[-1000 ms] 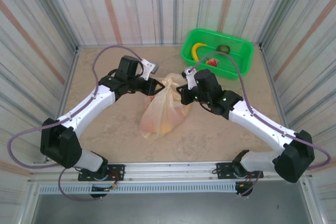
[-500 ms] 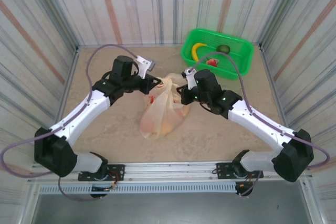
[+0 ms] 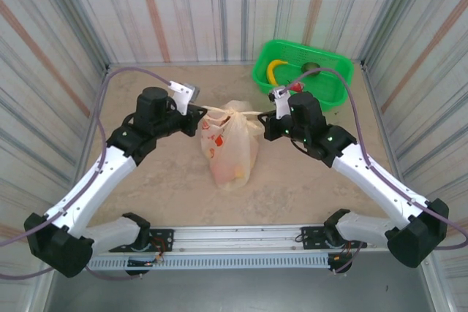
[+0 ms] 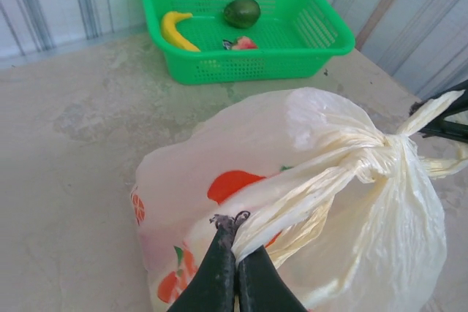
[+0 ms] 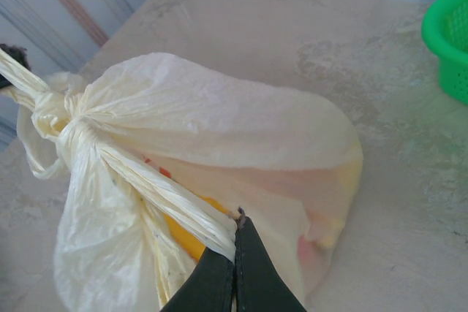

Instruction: Place the fake fruits into the plastic bag and tie a complex knot

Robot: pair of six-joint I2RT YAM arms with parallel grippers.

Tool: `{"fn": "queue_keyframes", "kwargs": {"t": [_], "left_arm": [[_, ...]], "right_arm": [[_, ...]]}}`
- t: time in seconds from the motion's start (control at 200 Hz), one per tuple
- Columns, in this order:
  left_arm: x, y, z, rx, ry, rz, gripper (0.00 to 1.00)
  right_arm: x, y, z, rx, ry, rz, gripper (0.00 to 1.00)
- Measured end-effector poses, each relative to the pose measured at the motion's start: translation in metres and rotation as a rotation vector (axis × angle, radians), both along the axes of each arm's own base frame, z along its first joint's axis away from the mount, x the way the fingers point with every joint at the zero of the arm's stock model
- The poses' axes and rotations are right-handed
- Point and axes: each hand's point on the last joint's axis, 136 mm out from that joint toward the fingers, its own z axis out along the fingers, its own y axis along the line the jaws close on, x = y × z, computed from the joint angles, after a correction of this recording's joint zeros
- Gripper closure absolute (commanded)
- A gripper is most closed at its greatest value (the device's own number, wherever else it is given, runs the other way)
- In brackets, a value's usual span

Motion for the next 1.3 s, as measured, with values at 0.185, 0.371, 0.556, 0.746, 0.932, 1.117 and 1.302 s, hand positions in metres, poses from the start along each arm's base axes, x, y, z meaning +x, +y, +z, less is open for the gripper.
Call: {"fn": "queue_keyframes", "kwargs": {"t": [0.185,0.371,0.556,0.746,0.932,1.117,1.302], "left_arm": [[-0.004,0.019,0.034,-0.030,-0.119,0.083,1.00],[0.001,0.047,0.027,-0.052,-0.108,0.184,1.00],[0.012,0.076,-0.019,-0.073,0.020,0.303,1.00],[0.019,0.087,-0.053,-0.129,0.145,0.368,1.00],[0.018,0.099,-0.094,-0.190,0.288,0.427,1.00],[0.018,0.099,-0.115,-0.261,0.375,0.440,1.00],[0.016,0.099,-0.123,-0.277,0.405,0.443,1.00]], "right_arm": [[0.002,-0.001,0.036,0.011,-0.070,0.012,1.00],[0.013,-0.021,0.033,0.015,-0.059,-0.032,1.00],[0.021,-0.047,-0.012,-0.004,0.035,-0.100,1.00],[0.026,-0.071,-0.059,0.030,0.157,-0.194,1.00],[0.019,-0.084,-0.086,0.058,0.192,-0.256,1.00],[0.017,-0.101,-0.106,0.080,0.230,-0.322,1.00],[0.016,-0.102,-0.109,0.084,0.239,-0.329,1.00]]}}
